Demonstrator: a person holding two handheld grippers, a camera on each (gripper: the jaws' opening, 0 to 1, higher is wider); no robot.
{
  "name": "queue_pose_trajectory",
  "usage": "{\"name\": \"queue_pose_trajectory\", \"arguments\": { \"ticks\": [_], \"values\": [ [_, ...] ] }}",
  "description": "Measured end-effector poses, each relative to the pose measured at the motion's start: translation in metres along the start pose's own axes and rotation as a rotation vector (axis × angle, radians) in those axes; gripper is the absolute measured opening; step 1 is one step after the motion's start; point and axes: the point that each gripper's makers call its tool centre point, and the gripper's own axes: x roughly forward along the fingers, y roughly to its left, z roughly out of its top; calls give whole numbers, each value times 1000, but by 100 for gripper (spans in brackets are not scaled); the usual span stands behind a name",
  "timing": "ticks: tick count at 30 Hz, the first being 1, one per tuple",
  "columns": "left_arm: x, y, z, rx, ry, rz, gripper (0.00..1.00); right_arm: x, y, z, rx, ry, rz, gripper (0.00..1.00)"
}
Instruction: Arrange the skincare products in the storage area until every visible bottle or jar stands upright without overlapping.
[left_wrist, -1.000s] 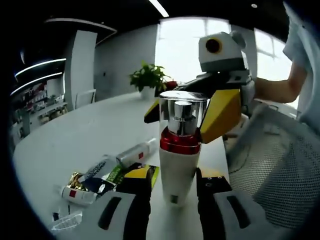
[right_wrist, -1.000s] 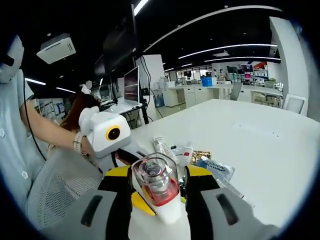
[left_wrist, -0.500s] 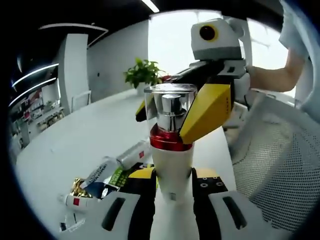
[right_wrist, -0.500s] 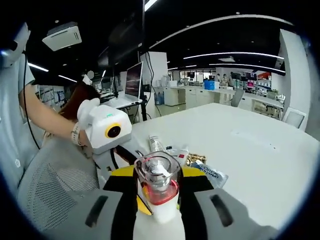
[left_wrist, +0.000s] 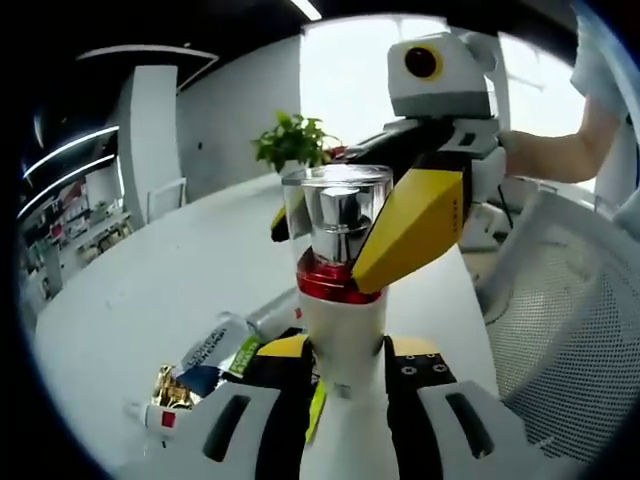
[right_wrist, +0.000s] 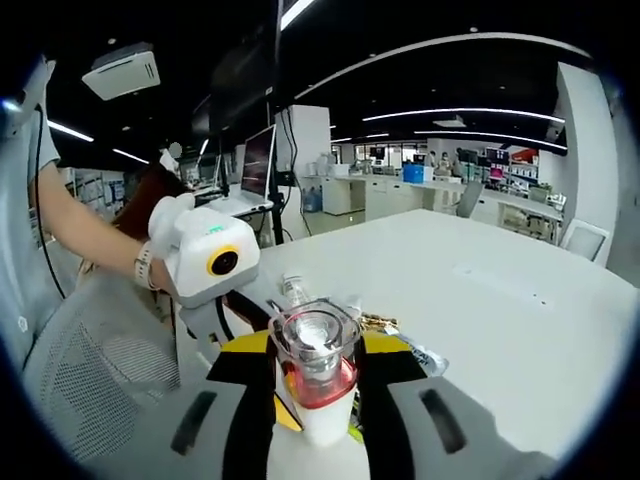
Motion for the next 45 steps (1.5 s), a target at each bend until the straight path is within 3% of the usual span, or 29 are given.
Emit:
{"name": "queue_pose_trajectory", "arguments": {
  "ticks": [10, 21, 35, 45],
  "values": [
    [9, 15, 3, -21, 12, 7, 25, 4, -14, -1, 5, 8, -15, 31],
    [14, 24, 5, -57, 12, 35, 25, 9, -26, -1, -18, 6, 22, 31],
    [15, 25, 3, -130, 17, 53, 25, 10, -26, -2, -52, 9, 86, 31],
    [15, 24, 3, -125, 22, 71, 25, 10, -24, -1, -60, 5, 127, 31]
  ]
}}
